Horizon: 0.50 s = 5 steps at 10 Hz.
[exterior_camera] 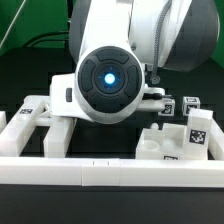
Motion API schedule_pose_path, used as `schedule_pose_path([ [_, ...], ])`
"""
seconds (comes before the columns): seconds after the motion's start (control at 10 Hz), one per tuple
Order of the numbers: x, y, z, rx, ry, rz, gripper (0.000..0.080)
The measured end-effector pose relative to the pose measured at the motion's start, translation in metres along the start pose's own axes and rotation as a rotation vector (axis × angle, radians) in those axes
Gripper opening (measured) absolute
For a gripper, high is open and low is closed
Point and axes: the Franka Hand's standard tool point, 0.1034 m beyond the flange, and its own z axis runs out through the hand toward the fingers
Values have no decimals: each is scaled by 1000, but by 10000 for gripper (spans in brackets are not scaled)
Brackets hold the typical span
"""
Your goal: Assemble chair
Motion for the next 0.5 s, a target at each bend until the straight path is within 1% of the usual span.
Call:
schedule_pose_path([
  [0.2,0,0,0,0,1,3,649],
  [0.3,0,0,0,-1,1,3,515],
  [0.4,0,-1,-1,-2,2,3,515],
  [0.5,0,-1,-3,-4,5,2,376],
])
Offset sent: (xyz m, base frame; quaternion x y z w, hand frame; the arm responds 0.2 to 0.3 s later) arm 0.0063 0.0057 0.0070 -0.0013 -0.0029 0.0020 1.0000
